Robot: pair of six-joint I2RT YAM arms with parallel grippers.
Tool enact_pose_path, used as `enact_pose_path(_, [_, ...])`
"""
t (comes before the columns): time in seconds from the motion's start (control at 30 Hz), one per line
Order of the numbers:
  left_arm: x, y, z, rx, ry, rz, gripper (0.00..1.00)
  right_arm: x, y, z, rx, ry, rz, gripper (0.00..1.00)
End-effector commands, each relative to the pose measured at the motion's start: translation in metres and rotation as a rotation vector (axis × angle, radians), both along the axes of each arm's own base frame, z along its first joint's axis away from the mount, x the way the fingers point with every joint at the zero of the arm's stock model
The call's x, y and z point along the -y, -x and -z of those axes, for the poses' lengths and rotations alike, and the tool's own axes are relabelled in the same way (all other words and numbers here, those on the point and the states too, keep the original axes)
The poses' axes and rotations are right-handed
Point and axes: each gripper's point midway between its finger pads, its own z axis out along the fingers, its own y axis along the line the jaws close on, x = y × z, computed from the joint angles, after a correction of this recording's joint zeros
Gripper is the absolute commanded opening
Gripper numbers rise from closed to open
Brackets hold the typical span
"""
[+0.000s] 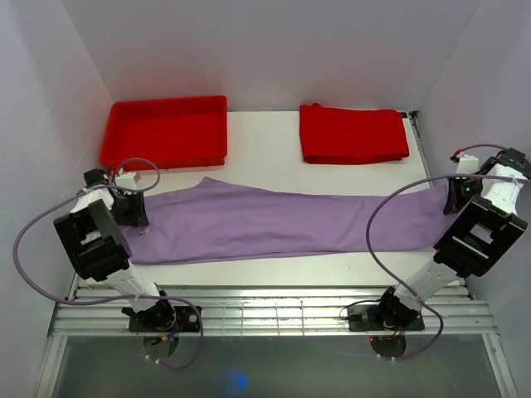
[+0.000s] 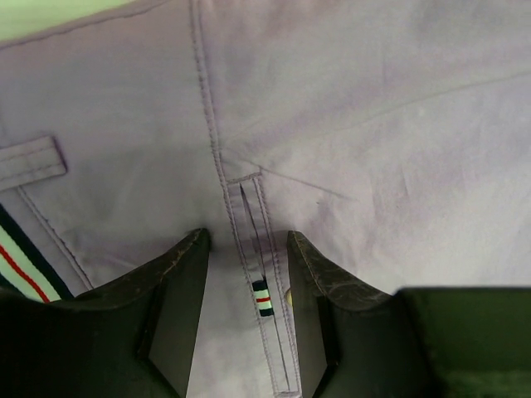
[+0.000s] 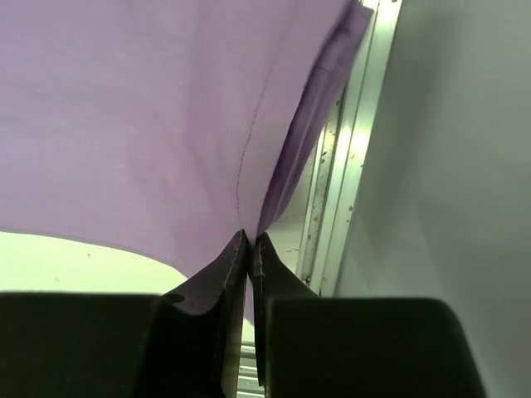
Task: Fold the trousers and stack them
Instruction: Fold the trousers
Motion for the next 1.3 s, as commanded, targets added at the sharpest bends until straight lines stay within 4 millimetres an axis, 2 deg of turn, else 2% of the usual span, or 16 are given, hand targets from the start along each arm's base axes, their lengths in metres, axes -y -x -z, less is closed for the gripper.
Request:
enact_pose_path(0.0, [0.036,0.006,-0.009,0.005,0.057,0.051,0.53,0.001,-0.004,-0.036,0.073,0.010,-0.051,0.08])
enact_pose_path(0.1, [0.058,0.010,-0.004,-0.015,0.086,0.077,0.53,-0.012,-0.017,-0.059,0.124,-0.060,-0.063,0.08])
enact_pose_path(0.23, [0.073,0.015,-0.003,-0.026,0.099,0.100,0.53,-0.046,-0.023,-0.074,0.147,-0.190,-0.090,0.08])
enact_pose_path(0.33, [0.077,0.015,-0.004,-0.024,0.108,0.099,0.53,-0.084,-0.030,-0.084,0.170,-0.272,-0.140,0.08])
enact_pose_path(0.47, [0.077,0.014,-0.010,-0.015,0.107,0.106,0.58,-0.151,-0.032,-0.086,0.167,-0.386,-0.236,0.08])
enact_pose_path(0.5, [0.078,0.015,-0.012,-0.016,0.112,0.109,0.60,-0.164,-0.035,-0.092,0.189,-0.404,-0.246,0.08])
enact_pose_path(0.57, [0.081,0.013,-0.019,0.005,0.126,0.127,0.62,-0.198,-0.037,-0.096,0.196,-0.434,-0.312,0.08])
enact_pose_path(0.63, [0.081,0.006,-0.034,0.048,0.118,0.130,0.65,-0.222,-0.038,-0.100,0.215,-0.468,-0.332,0.08])
enact_pose_path(0.67, [0.084,0.005,-0.041,0.065,0.128,0.143,0.66,-0.243,-0.036,-0.102,0.211,-0.492,-0.378,0.08])
enact_pose_path(0.7, [0.084,0.002,-0.055,0.095,0.124,0.149,0.78,-0.256,-0.033,-0.103,0.213,-0.517,-0.395,0.08])
enact_pose_path(0.73, [0.084,0.000,-0.062,0.110,0.126,0.153,0.98,-0.266,-0.036,-0.106,0.229,-0.533,-0.403,0.08])
enact_pose_path(0.8, [0.088,-0.002,-0.083,0.156,0.132,0.178,0.98,-0.294,-0.030,-0.107,0.223,-0.571,-0.454,0.08])
enact_pose_path(0.93, [0.094,0.005,-0.100,0.209,0.125,0.192,0.98,-0.341,-0.029,-0.105,0.230,-0.617,-0.538,0.08])
enact_pose_path(0.97, [0.095,0.007,-0.100,0.211,0.124,0.193,0.98,-0.357,-0.024,-0.102,0.209,-0.634,-0.564,0.08])
enact_pose_path(1.07, [0.097,0.017,-0.097,0.205,0.121,0.187,0.98,-0.381,-0.020,-0.092,0.191,-0.655,-0.582,0.08])
enact_pose_path(1.27, [0.100,0.027,-0.087,0.199,0.124,0.137,0.98,-0.418,-0.018,-0.078,0.190,-0.681,-0.608,0.08])
